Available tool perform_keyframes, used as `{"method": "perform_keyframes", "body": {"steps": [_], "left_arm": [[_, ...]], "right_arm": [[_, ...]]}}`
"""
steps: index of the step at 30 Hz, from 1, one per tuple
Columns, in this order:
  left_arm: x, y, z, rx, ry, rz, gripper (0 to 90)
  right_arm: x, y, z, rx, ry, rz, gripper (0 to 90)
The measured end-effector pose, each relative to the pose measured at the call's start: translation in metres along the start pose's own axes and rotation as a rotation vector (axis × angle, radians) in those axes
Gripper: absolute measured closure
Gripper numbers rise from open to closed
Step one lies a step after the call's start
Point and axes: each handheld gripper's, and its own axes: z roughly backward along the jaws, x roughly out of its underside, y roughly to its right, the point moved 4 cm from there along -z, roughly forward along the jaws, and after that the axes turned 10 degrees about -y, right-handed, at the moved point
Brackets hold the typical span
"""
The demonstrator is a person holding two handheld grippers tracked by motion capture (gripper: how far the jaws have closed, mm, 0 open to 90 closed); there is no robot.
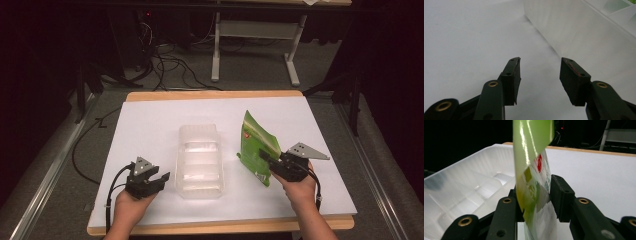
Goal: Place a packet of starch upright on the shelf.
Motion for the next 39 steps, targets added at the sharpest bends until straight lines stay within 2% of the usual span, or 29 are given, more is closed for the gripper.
{"method": "perform_keyframes", "body": {"steps": [7,9,10,13,19,23,29,35,39], "left_arm": [[0.0,0.002,-0.001,0.0,-0.004,-0.009,51.3],[0.0,0.002,-0.001,0.0,-0.006,-0.008,51.4],[0.0,0.002,-0.002,0.001,-0.007,-0.009,51.3],[0.0,0.002,-0.002,0.002,-0.01,-0.012,51.3],[0.0,0.002,-0.001,0.002,-0.005,-0.008,51.3],[-0.001,0.001,-0.001,0.003,-0.003,-0.011,51.3],[-0.001,0.001,-0.001,0.003,-0.001,-0.015,51.1],[-0.001,0.002,0.001,0.001,0.01,-0.017,51.0],[-0.001,0.002,0.002,0.003,0.014,-0.018,50.8]], "right_arm": [[0.003,0.004,-0.002,0.003,-0.015,-0.012,67.3],[0.003,0.005,-0.002,0.002,-0.016,-0.01,69.4],[0.004,0.005,-0.003,0.007,-0.027,-0.013,76.9],[0.004,0.005,-0.003,0.018,-0.037,-0.011,81.7],[0.002,0.007,-0.003,0.026,-0.042,0.003,83.6],[-0.001,0.006,-0.001,0.012,-0.044,0.035,83.7],[-0.005,0.004,0.003,-0.008,-0.028,0.049,83.8],[-0.016,-0.007,0.009,-0.067,0.003,0.086,83.9],[-0.021,-0.013,0.011,-0.082,0.017,0.1,83.9]]}}
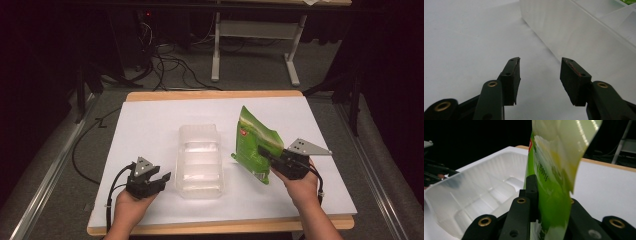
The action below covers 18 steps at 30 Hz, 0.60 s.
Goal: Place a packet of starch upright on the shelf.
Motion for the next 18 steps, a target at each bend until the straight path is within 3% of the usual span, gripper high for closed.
{"method": "perform_keyframes", "body": {"steps": [9,18], "left_arm": [[0.0,0.0,0.0,0.003,0.005,-0.002,50.5],[0.0,-0.002,0.001,0.0,0.009,0.003,50.4]], "right_arm": [[-0.02,-0.014,0.002,-0.069,0.038,0.028,83.9],[-0.044,-0.029,-0.009,-0.139,0.039,0.078,83.9]]}}
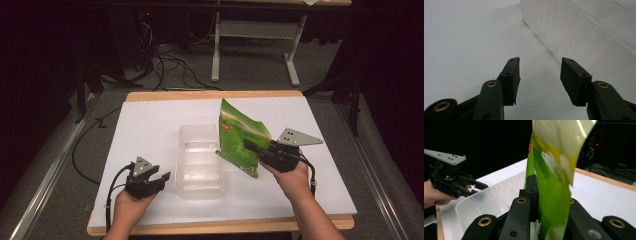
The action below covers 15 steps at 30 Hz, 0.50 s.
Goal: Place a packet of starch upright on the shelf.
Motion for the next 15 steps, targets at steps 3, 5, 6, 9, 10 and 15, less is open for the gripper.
{"method": "perform_keyframes", "body": {"steps": [3,5,6,9,10,15], "left_arm": [[0.0,-0.001,-0.001,-0.003,0.0,0.002,50.4],[0.0,-0.001,-0.001,-0.004,-0.001,0.001,50.4],[0.0,-0.001,-0.001,-0.005,-0.002,0.0,50.4],[0.0,-0.001,-0.001,-0.006,-0.001,0.0,50.4],[0.0,-0.001,-0.001,-0.006,-0.002,0.001,50.4],[0.0,-0.002,0.0,-0.005,-0.002,0.004,50.4]], "right_arm": [[-0.007,-0.005,-0.006,-0.029,0.0,0.016,83.9],[-0.012,-0.01,-0.012,-0.058,0.001,0.023,83.9],[-0.015,-0.015,-0.017,-0.084,0.002,0.034,83.9],[-0.019,-0.022,-0.024,-0.116,-0.001,0.052,83.9],[-0.019,-0.022,-0.024,-0.116,-0.001,0.052,83.9],[-0.022,-0.036,-0.039,-0.177,-0.007,0.071,83.9]]}}
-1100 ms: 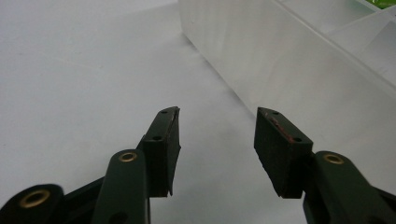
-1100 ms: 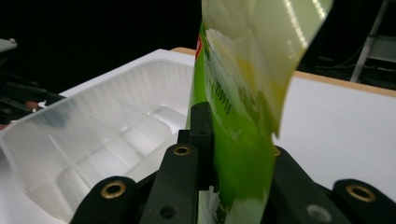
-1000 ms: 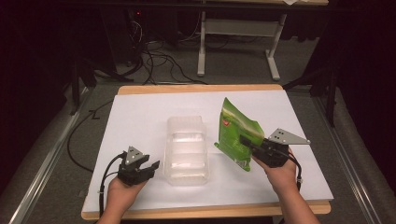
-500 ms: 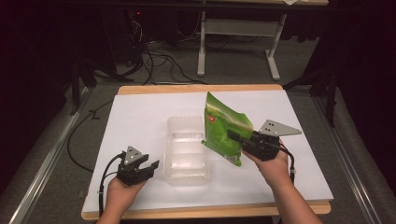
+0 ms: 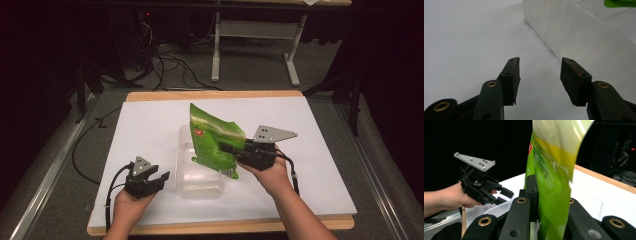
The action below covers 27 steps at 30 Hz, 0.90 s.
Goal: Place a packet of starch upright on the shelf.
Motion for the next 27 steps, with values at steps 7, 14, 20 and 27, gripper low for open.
{"method": "perform_keyframes", "body": {"steps": [7,14,20,27], "left_arm": [[0.0,0.0,0.001,0.0,0.001,-0.002,50.3],[0.001,0.0,0.0,-0.001,-0.001,0.002,50.3],[0.001,-0.001,0.0,-0.002,-0.002,0.004,50.3],[0.001,-0.001,0.001,-0.002,-0.002,-0.001,50.3]], "right_arm": [[-0.004,-0.008,-0.015,-0.058,-0.009,0.014,83.9],[-0.002,-0.013,-0.029,-0.103,-0.048,0.034,83.9],[0.001,-0.016,-0.033,-0.131,-0.064,0.04,83.9],[0.004,-0.015,-0.04,-0.129,-0.091,0.039,83.9]]}}
